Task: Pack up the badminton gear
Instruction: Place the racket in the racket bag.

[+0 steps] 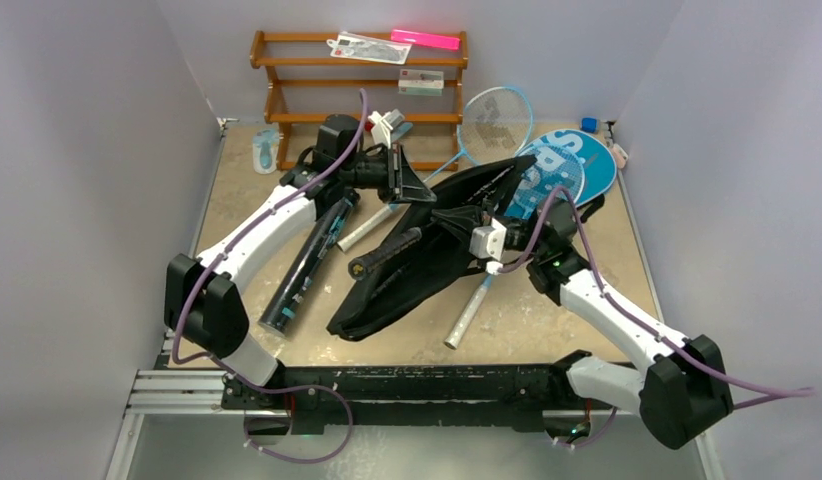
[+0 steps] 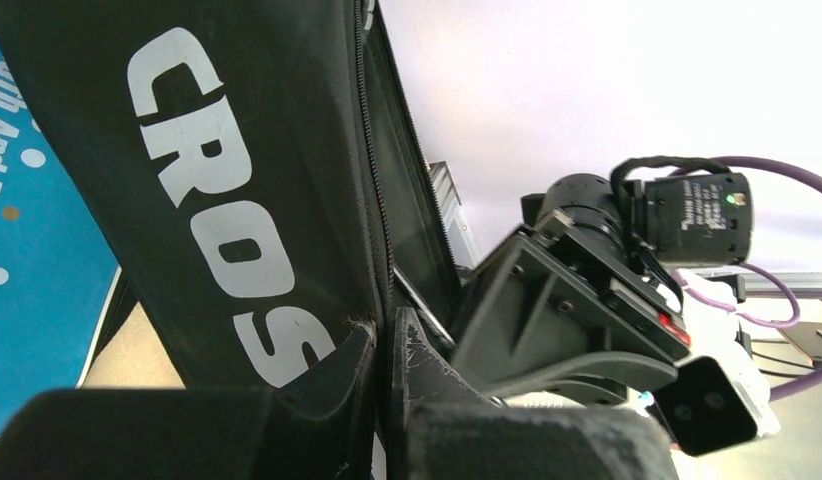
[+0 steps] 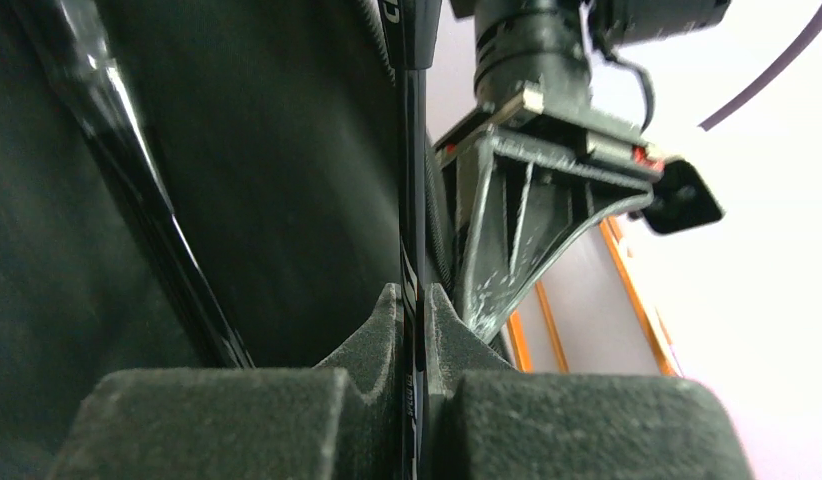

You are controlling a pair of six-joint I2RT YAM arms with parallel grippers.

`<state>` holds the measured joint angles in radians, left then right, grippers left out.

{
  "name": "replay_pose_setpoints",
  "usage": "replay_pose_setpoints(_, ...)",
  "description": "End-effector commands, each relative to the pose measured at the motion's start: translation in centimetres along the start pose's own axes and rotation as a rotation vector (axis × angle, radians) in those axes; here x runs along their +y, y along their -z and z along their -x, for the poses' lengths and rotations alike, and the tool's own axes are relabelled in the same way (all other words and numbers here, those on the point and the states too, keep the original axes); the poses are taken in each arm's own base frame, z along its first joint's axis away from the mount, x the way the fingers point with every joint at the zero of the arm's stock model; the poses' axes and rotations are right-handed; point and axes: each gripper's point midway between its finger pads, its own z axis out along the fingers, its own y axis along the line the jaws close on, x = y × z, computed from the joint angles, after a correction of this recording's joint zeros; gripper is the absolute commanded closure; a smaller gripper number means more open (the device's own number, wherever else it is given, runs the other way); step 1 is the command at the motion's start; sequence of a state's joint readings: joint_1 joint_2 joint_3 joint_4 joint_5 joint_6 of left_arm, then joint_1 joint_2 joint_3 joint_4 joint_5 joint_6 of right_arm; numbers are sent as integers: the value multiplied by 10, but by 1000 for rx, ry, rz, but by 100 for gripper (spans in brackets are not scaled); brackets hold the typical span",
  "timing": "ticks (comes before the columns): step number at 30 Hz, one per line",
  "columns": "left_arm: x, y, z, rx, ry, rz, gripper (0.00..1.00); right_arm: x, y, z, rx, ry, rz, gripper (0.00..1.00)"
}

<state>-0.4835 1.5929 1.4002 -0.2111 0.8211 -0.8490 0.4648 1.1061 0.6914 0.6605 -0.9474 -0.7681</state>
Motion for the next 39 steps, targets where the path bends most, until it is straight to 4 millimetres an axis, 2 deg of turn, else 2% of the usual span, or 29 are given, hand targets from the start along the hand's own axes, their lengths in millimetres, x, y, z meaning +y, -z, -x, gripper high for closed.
replay_pose_setpoints(1,-54,28,13,-56,-152,-121,100,12,0,-24,61,-42,11,95)
replay_pose_setpoints(6,-49,30,13,-57,-154,-109,100,32,1,-50,133,-159,47,85)
replay_pose_setpoints(7,-47,30,13,-57,-155,-103,100,33,1,-51,137,-175,47,79)
replay_pose_setpoints(9,-42,30,12,-54,-153,-90,100,33,0,-49,132,-195,49,61)
replay_pose_setpoints(12,-34,29,10,-52,-147,-76,100,27,0,-33,105,-203,55,40)
replay_pose_setpoints(14,-28,30,10,-54,-138,-71,100,26,2,-20,77,-197,67,17)
replay_pose_setpoints(17,-18,30,13,-62,-129,-60,100,28,5,-7,62,-227,87,2)
replay_pose_setpoints(21,-3,29,17,-69,-122,-32,100,34,8,1,53,-300,91,1)
replay_pose_setpoints(24,12,24,16,-68,-122,-7,100,28,6,5,41,-432,42,1)
replay_pose_setpoints(27,32,18,11,-63,-121,24,100,14,3,13,28,-656,-52,1)
replay_pose_setpoints(30,49,14,4,-56,-128,44,100,-7,9,-2,97,-1039,-304,1)
replay_pose_setpoints(32,60,12,1,-59,-139,67,100,-2,19,-14,176,-1215,-417,1)
replay_pose_setpoints(37,76,7,-8,-55,-135,88,100,32,36,-27,251,-1573,-560,1)
replay_pose_setpoints(39,78,2,-12,-56,-142,89,100,52,45,-38,279,-1750,-654,1)
